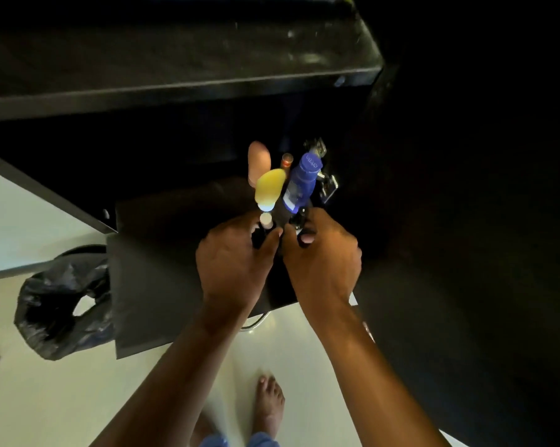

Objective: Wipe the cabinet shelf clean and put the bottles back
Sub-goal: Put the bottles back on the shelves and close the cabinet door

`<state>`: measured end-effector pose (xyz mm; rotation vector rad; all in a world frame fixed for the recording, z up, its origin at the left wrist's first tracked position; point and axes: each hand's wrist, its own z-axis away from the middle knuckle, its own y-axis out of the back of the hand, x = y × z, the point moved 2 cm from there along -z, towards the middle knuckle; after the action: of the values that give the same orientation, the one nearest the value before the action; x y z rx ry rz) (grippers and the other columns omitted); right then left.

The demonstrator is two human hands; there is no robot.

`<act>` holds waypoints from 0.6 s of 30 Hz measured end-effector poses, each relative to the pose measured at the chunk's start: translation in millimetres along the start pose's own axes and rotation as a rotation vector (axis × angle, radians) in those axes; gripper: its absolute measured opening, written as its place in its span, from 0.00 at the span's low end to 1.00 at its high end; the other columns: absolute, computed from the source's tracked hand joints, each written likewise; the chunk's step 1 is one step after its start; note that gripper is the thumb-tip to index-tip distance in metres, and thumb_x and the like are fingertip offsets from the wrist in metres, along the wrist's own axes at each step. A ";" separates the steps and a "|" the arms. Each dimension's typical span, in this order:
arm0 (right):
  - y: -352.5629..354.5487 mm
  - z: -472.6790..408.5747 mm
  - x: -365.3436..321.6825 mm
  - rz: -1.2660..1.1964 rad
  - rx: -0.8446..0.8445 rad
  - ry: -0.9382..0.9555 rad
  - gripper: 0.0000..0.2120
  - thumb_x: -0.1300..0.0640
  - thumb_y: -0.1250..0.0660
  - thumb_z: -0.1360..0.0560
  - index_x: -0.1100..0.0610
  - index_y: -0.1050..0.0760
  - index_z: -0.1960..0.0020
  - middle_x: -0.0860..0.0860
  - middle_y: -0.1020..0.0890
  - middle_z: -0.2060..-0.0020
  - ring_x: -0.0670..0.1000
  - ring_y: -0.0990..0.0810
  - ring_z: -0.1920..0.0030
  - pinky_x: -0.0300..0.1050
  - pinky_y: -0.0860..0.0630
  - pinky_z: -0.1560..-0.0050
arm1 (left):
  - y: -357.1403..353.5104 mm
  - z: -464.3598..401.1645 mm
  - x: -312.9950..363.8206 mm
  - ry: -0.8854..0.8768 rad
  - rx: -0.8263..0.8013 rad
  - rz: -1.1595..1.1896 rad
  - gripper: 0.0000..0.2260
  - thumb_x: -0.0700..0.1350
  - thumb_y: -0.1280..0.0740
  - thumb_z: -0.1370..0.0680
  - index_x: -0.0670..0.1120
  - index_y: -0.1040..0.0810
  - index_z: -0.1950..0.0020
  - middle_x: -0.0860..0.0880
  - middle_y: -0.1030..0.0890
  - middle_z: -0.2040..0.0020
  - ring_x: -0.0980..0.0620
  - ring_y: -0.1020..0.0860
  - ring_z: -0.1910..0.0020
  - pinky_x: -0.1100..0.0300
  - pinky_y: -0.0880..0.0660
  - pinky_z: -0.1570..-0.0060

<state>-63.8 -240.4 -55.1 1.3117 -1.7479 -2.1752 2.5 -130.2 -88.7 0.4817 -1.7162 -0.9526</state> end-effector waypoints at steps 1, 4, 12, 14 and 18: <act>11.7 6.7 -6.4 -0.018 -0.002 0.023 0.13 0.47 0.28 0.23 0.48 0.20 0.41 0.44 0.15 0.52 0.48 0.15 0.54 0.47 0.17 0.52 | 14.2 1.5 6.2 0.001 -0.008 0.014 0.16 0.63 0.32 0.21 0.51 0.17 0.54 0.55 0.14 0.59 0.54 0.16 0.61 0.61 0.28 0.64; 53.3 22.7 -30.4 -0.127 0.007 0.097 0.14 0.48 0.27 0.24 0.50 0.19 0.39 0.44 0.15 0.52 0.44 0.17 0.55 0.41 0.18 0.51 | 67.8 4.9 30.0 0.008 0.001 0.117 0.14 0.61 0.29 0.23 0.51 0.16 0.52 0.55 0.13 0.58 0.55 0.14 0.59 0.54 0.18 0.58; 181.3 40.8 -120.8 -0.449 0.014 0.235 0.16 0.53 0.24 0.29 0.46 0.18 0.41 0.39 0.18 0.49 0.41 0.17 0.50 0.43 0.17 0.46 | 234.7 13.5 116.9 -0.225 0.026 0.281 0.09 0.47 0.23 0.24 0.57 0.17 0.47 0.61 0.17 0.51 0.62 0.17 0.52 0.66 0.20 0.54; 216.0 39.5 -152.0 -0.500 0.000 0.280 0.17 0.54 0.23 0.28 0.44 0.18 0.41 0.38 0.19 0.48 0.39 0.17 0.49 0.40 0.17 0.47 | 277.1 12.9 142.7 -0.298 0.039 0.277 0.12 0.46 0.23 0.23 0.61 0.19 0.45 0.63 0.18 0.47 0.61 0.17 0.49 0.64 0.19 0.53; 293.9 32.6 -220.9 -0.608 0.076 0.438 0.15 0.57 0.23 0.27 0.46 0.17 0.42 0.41 0.18 0.50 0.39 0.16 0.54 0.38 0.17 0.52 | 365.8 -1.8 197.7 -0.478 0.127 0.220 0.09 0.48 0.30 0.18 0.59 0.24 0.42 0.61 0.21 0.45 0.59 0.18 0.45 0.60 0.20 0.49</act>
<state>-73.3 -204.3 312.1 2.3648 -1.3899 -1.8268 -16.8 -52.8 319.3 0.1424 -2.2175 -0.8439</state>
